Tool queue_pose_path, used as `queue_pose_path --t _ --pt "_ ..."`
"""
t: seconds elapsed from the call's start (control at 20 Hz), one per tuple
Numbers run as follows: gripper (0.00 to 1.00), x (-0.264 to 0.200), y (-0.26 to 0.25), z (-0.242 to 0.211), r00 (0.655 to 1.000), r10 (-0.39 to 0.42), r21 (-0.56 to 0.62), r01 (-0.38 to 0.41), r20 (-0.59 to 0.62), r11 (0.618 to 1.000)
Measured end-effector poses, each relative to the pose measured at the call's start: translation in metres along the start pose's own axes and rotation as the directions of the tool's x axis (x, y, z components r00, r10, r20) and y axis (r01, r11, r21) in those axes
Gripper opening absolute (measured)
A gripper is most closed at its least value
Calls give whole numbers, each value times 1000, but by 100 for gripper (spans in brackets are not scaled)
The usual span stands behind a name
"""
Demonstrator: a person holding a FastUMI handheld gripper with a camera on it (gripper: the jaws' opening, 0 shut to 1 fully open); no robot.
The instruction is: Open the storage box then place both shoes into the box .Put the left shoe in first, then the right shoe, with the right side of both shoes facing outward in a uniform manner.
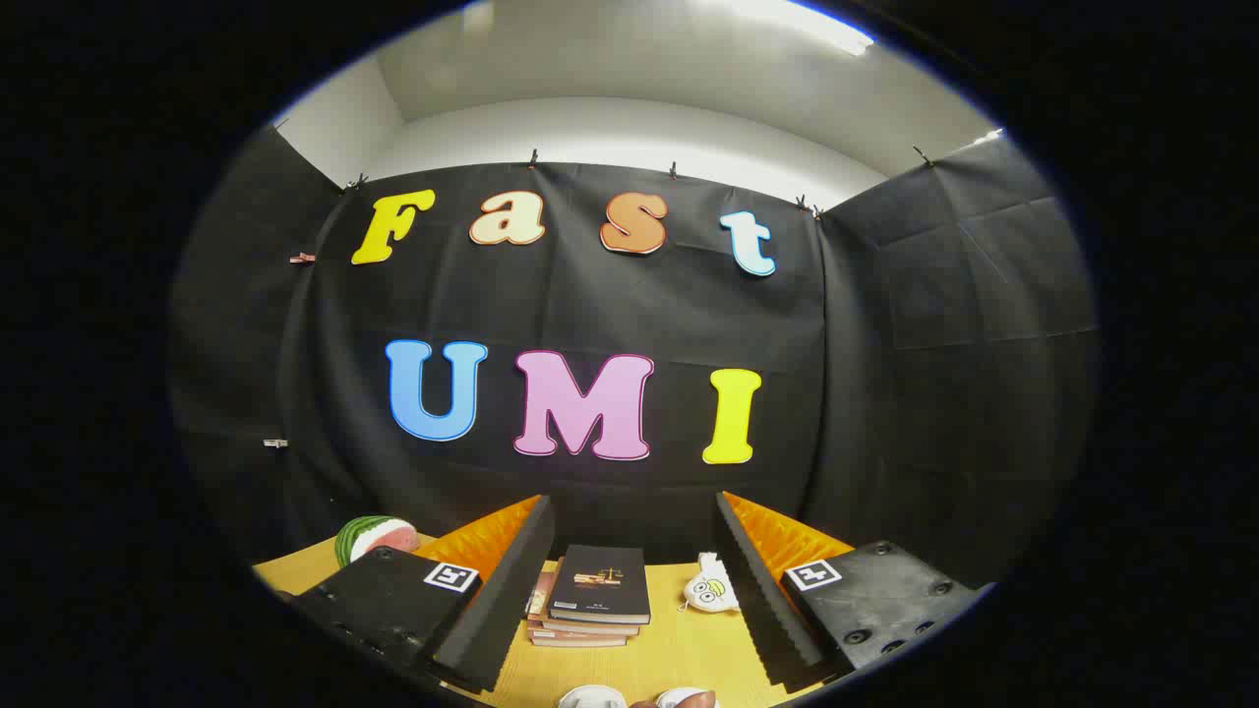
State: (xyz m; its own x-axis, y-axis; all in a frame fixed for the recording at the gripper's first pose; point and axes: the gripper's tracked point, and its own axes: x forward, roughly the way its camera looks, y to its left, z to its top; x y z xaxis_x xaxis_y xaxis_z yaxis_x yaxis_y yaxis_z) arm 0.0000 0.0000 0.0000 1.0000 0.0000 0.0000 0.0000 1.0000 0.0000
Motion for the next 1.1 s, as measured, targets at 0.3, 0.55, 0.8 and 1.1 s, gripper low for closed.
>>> queue_pose_path --t 0.3,0.55,0.8,1.1 --pt "97 -4 -2 3 1000 1 -1 -1 10 1000" --pt "97 -9 -7 5 1000 -4 4 4 11 1000" --pt "97 -13 -13 -2 1000 -13 3 13 0 1000" --pt "98 -28 55 -74 906 301 239 -235 -297 942"
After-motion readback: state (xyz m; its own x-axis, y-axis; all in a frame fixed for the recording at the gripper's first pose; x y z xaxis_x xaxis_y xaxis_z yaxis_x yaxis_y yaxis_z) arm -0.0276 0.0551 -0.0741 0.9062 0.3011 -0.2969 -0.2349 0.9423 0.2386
